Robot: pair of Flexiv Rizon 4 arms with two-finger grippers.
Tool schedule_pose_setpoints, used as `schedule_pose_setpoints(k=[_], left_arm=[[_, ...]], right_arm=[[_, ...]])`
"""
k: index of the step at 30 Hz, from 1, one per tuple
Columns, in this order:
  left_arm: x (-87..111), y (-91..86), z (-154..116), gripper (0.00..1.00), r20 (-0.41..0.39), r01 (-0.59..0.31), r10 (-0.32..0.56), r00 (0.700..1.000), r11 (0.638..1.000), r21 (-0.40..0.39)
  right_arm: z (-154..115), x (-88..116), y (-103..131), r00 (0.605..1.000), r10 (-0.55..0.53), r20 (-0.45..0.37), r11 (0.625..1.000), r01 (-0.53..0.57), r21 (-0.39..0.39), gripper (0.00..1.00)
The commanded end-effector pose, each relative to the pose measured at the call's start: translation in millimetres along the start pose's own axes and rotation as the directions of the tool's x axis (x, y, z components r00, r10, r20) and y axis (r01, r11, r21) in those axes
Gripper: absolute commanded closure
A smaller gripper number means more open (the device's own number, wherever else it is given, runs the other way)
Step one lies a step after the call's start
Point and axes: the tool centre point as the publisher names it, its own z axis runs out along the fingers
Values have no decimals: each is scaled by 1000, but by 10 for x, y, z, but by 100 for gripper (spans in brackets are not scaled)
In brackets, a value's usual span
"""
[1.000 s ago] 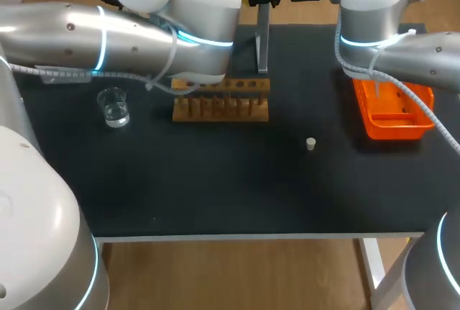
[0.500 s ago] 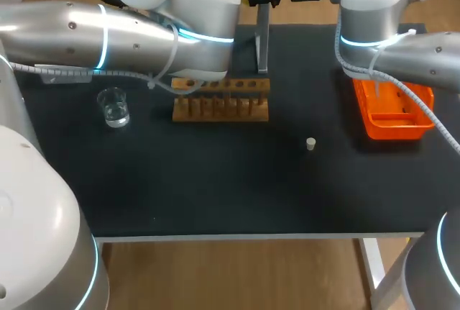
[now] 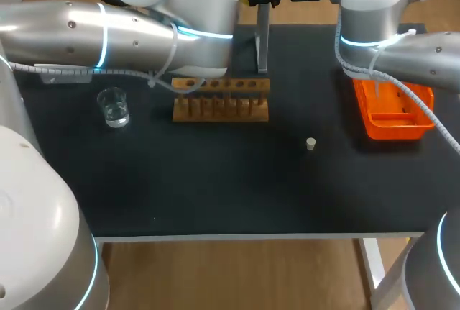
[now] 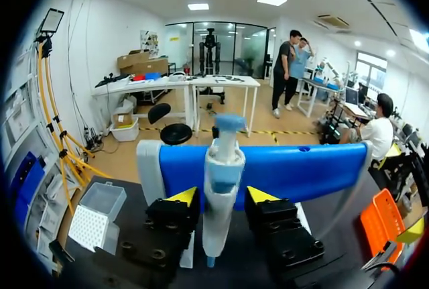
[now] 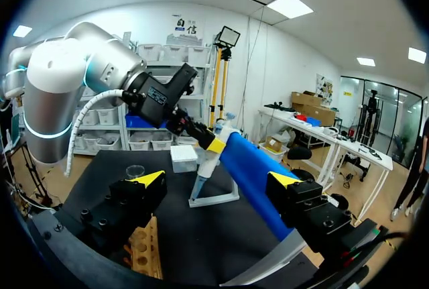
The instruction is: Invert the test tube, pick up the pipette, mount the tip to pipette, aspirate from beaker and dispense into the tube, eject the tip, return the pipette, and cap with the stopper.
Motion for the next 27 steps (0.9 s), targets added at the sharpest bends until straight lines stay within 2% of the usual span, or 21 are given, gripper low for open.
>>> schedule_pose_setpoints(k=[1,8,17,27], left_arm=[[-12,-17,-4,0,-8,-3,3,1000,1000,3],[5,-49,-91,0,-8,-6,6,1000,1000,17],[42,-218,-291,0,-19,-33,34,999,998,54],[176,-305,-593,0,-126,-147,156,980,986,79]], right_arm=[[-8,1,-1,1000,-1,0,1000,1,0,0],[-8,1,-1,1000,-1,0,1000,1,0,0],[-8,1,-1,1000,-1,0,1000,1,0,0],[-8,1,-1,1000,-1,0,1000,1,0,0]])
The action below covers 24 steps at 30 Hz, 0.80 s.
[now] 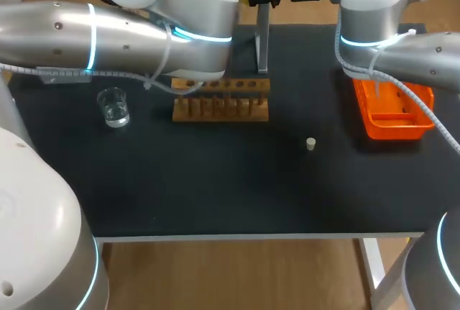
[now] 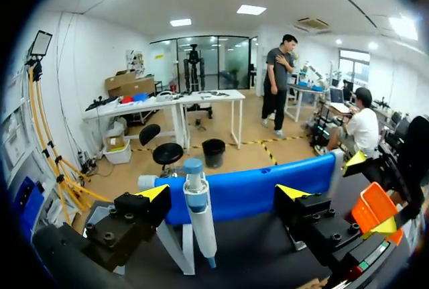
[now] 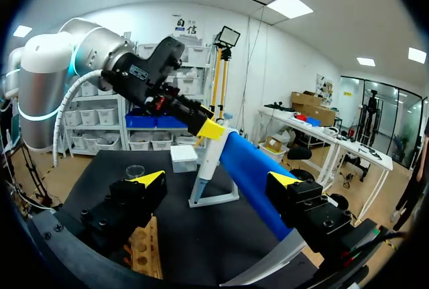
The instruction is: Invert the test tube, pick up the pipette, mount the tip to pipette, aspirate from beaker and dispense into the tube, eject the tip, return the pipette, and cap with the stopper.
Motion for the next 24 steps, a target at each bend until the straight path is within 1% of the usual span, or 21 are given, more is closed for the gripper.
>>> schedule_pose_setpoints(k=[1,3,4,5,6,7,9,10,12,13,14,17,19,20,22,24], left_arm=[[-36,-30,-209,0,-88,-43,42,995,999,-12],[-16,-30,-297,0,-113,-67,67,991,998,2],[-7,-31,-334,0,-151,-75,77,986,997,21],[3,-25,-360,0,-158,-91,92,983,996,14],[7,-19,-403,0,-164,-101,104,981,994,28],[8,-13,-438,0,-197,-102,110,974,994,48],[22,-6,-523,0,-216,-129,137,967,990,48],[28,-2,-568,0,-254,-133,145,956,989,65],[46,14,-651,0,-289,-153,169,942,985,77],[54,23,-667,0,-329,-161,183,926,982,94],[75,32,-697,0,-343,-186,206,917,978,92],[111,58,-838,0,-397,-207,241,886,970,127],[126,87,-901,0,-440,-218,265,858,963,155],[137,101,-933,0,-446,-227,275,851,961,159],[159,127,-995,0,-481,-241,300,824,953,182],[190,155,-1058,0,-502,-255,319,804,947,194]], right_arm=[[-8,1,-2,1000,-1,0,1000,1,0,0],[-8,1,-2,1000,-1,0,1000,1,0,0],[-8,1,-2,1000,-1,0,1000,1,0,0],[-8,1,-2,1000,-1,0,1000,1,0,0],[-8,1,-2,1000,-1,0,1000,1,0,0],[-8,1,-2,1000,-1,0,1000,1,0,0],[-8,1,-2,1000,-1,0,1000,1,0,0],[-8,1,-2,1000,-1,0,1000,1,0,0],[-8,1,-2,1000,-1,0,1000,1,0,0],[-8,1,-2,1000,-1,0,1000,1,0,0],[-8,1,-2,1000,-1,0,1000,1,0,0],[-8,1,-2,1000,-1,0,1000,1,0,0],[-8,1,-2,1000,-1,0,1000,1,0,0],[-8,1,-2,1000,-1,0,1000,1,0,0],[-8,1,-2,1000,-1,0,1000,1,0,0],[-8,1,-2,1000,-1,0,1000,1,0,0]])
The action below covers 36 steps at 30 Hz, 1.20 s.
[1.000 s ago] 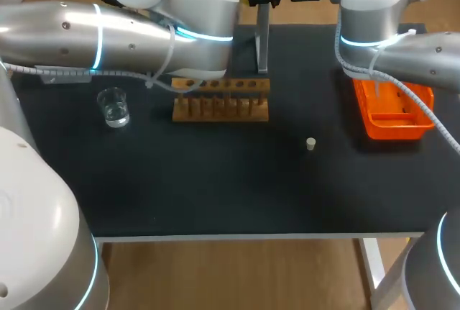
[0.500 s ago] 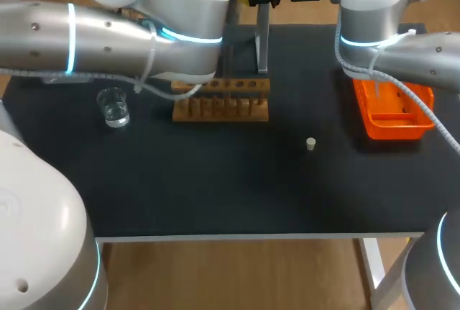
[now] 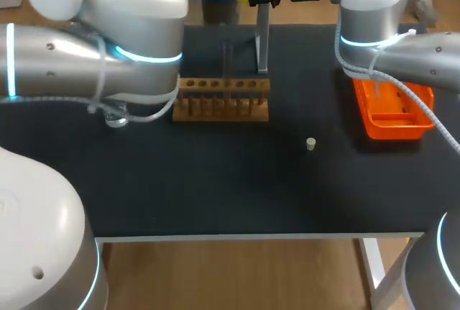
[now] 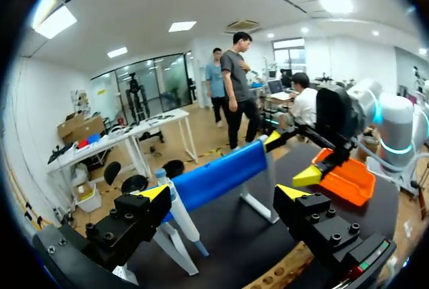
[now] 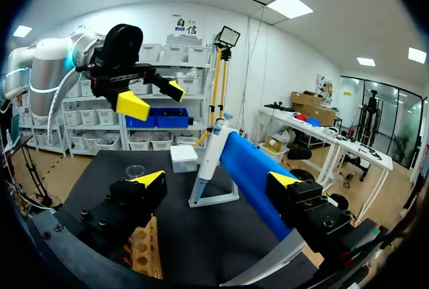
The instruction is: Invert the test tube, pick up the pipette, mount the tip to pipette, aspirate from beaker and dispense into the tube, eject the tip, return the pipette, and cap with the stopper.
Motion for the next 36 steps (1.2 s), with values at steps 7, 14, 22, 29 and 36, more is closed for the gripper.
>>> schedule_pose_setpoints(k=[7,14,22,29,36], left_arm=[[142,163,-336,0,-337,-66,90,937,994,83],[282,244,-393,0,-448,-112,149,882,988,107],[428,387,-375,0,-526,-130,170,833,985,112],[531,475,-304,0,-582,-141,179,793,984,109],[654,555,-198,0,-598,-161,183,780,983,90]], right_arm=[[-8,1,-1,1000,-1,0,1000,1,0,0],[-8,1,-1,1000,-1,0,1000,1,0,0],[-8,1,-1,1000,-1,0,1000,1,0,0],[-8,1,-1,1000,-1,0,1000,1,0,0],[-8,1,-1,1000,-1,0,1000,1,0,0]])
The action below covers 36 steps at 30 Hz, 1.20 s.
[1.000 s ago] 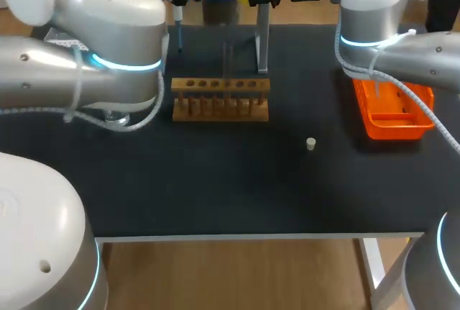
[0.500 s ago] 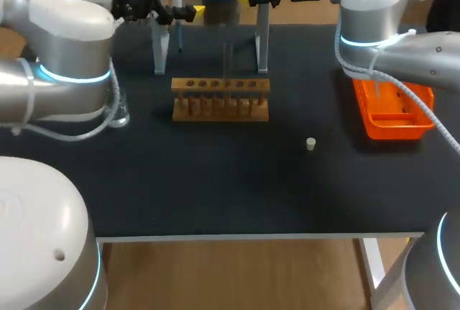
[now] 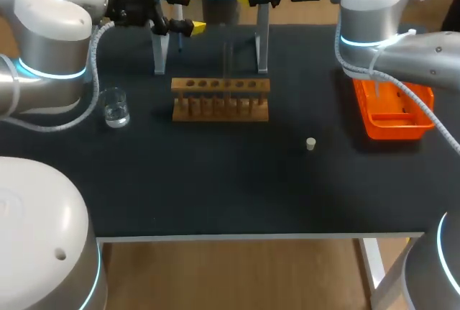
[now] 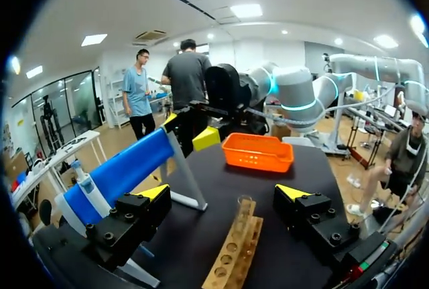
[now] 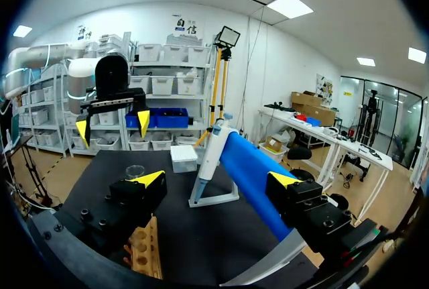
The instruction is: Invert the test tube, pick up the pipette, mount the tip to pipette, aspirate from beaker and dispense into the tube, eject the tip, return the pipette, and cap with the stopper.
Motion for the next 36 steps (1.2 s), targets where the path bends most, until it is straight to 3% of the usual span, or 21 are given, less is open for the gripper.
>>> schedule_pose_setpoints(k=[1,16,36], left_arm=[[-14,29,130,0,-48,-3,1,999,1000,-24],[157,241,457,0,-115,-31,22,993,996,-80],[193,485,755,0,-141,-44,29,990,993,-106]], right_arm=[[-8,1,-1,1000,-1,0,1000,1,0,0],[-8,1,-1,1000,-1,0,1000,1,0,0],[-8,1,-1,1000,-1,0,1000,1,0,0]])
